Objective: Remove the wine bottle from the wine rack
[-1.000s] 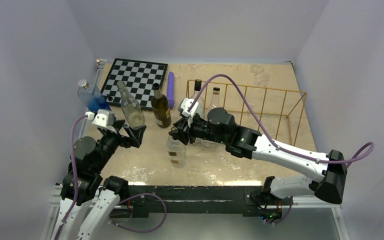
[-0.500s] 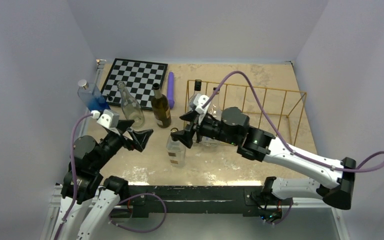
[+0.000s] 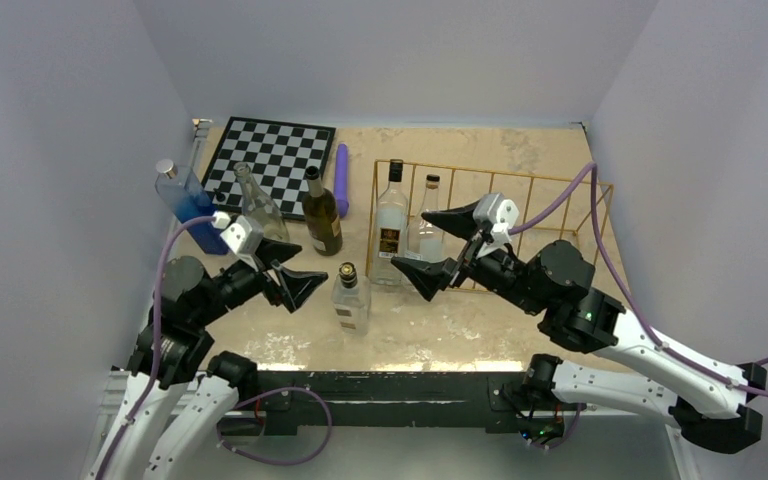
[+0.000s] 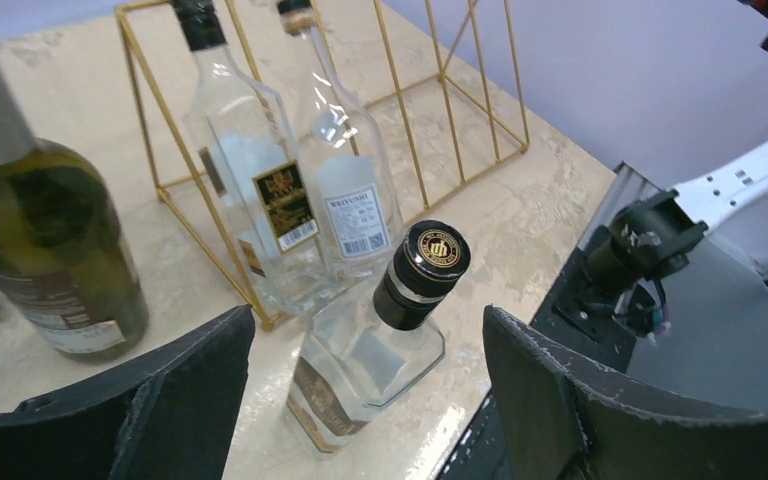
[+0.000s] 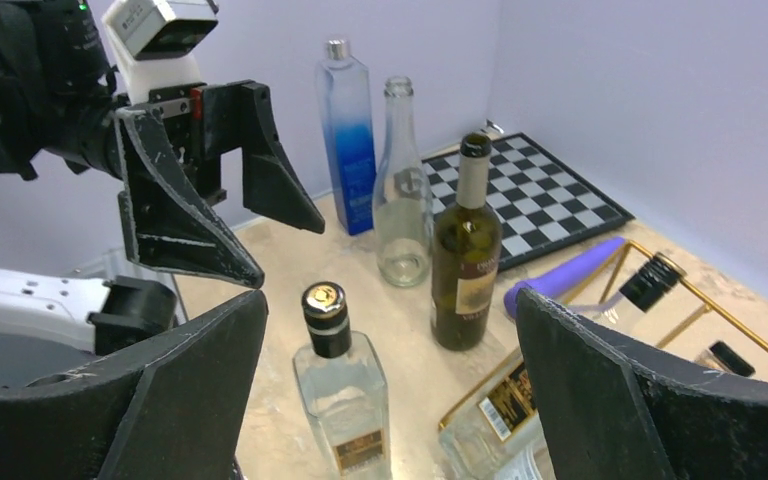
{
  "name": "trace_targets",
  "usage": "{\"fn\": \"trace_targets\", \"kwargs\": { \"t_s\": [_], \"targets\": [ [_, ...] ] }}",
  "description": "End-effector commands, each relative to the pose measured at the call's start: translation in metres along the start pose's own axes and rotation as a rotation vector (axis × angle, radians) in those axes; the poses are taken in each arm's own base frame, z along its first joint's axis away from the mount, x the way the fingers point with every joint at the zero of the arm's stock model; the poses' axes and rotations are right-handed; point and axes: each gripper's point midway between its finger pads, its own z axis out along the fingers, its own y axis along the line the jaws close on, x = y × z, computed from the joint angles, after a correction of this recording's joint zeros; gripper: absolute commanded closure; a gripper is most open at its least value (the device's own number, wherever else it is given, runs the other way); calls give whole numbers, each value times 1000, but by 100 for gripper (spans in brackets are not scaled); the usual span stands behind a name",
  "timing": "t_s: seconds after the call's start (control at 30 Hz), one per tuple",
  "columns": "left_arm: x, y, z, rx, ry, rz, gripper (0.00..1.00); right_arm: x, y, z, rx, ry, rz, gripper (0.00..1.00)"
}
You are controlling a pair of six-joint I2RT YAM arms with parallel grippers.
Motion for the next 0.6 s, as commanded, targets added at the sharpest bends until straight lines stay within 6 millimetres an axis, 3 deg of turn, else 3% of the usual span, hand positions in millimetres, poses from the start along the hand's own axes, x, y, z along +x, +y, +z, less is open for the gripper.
{"fn": "trace_targets", "kwargs": {
  "t_s": [0.0,0.2,0.37,0.43,0.57],
  "targets": [
    [-15,-14,14,40,-17,39,13,9,-14,-6,69,24,-36,1],
    [-2,-26,43,21,60,67,17,15,-20,-12,101,33,-38,1],
    [13,-22,69,-51,112,79,28,17,-27,-21,126,30,-81,1],
    [15,-22,73,-56,103,79,35,18,-29,-25,132,30,-88,1],
    [10,-10,70,-139,72,61,67,19,-34,-32,151,24,-102,1]
  ]
}}
